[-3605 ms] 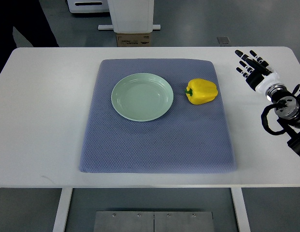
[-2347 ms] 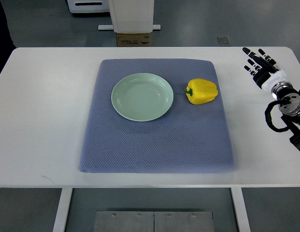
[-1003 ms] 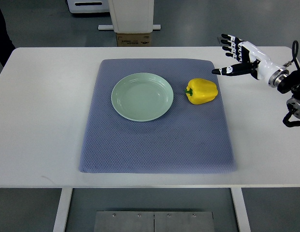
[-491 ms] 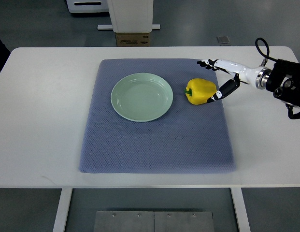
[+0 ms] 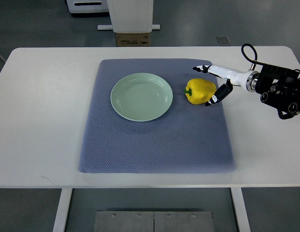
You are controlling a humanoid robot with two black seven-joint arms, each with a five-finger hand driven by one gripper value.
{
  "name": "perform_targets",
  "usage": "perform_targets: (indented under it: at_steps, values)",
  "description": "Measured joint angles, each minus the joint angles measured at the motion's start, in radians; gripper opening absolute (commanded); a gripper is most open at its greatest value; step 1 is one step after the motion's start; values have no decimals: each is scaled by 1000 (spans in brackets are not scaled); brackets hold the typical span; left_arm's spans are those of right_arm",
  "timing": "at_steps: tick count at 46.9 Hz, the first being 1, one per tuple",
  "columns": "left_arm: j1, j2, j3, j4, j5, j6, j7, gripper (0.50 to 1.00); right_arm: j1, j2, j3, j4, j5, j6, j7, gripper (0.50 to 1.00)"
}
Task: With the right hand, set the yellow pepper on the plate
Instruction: 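Close the right hand fingers around the yellow pepper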
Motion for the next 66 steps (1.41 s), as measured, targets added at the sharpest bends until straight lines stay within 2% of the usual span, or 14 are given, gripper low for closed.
perform_targets:
  at_steps: [10, 16, 21, 27, 31, 39, 41, 43, 66]
  values:
    - [0, 0, 0, -1, 0, 0, 0, 1000, -3, 24, -9, -25, 0, 0, 0, 977]
    - [0, 0, 0, 0, 0, -1, 0, 1000, -4, 35, -28, -40, 0, 0, 0, 943]
    - [0, 0, 0, -1, 0, 0, 0, 1000, -5, 42, -36, -44, 0, 0, 0, 895]
    - [0, 0, 0, -1, 0, 0, 0, 1000, -13, 46, -38, -49, 0, 0, 0, 880]
    - [0, 0, 0, -1, 0, 0, 0, 1000, -16, 55, -38, -64, 0, 0, 0, 851]
    - [0, 0, 0, 0, 0, -1, 0, 1000, -24, 67, -48, -81, 0, -1, 2, 688]
    - [0, 0, 0, 0, 0, 0, 0, 1000, -24, 67, -54, -82, 0, -1, 3, 607]
    - [0, 0, 0, 0, 0, 0, 0, 1000, -24, 67, -56, -82, 0, -1, 4, 500]
    - [0, 0, 0, -1, 0, -1, 0, 1000, -14, 69, -47, -95, 6, 0, 6, 500]
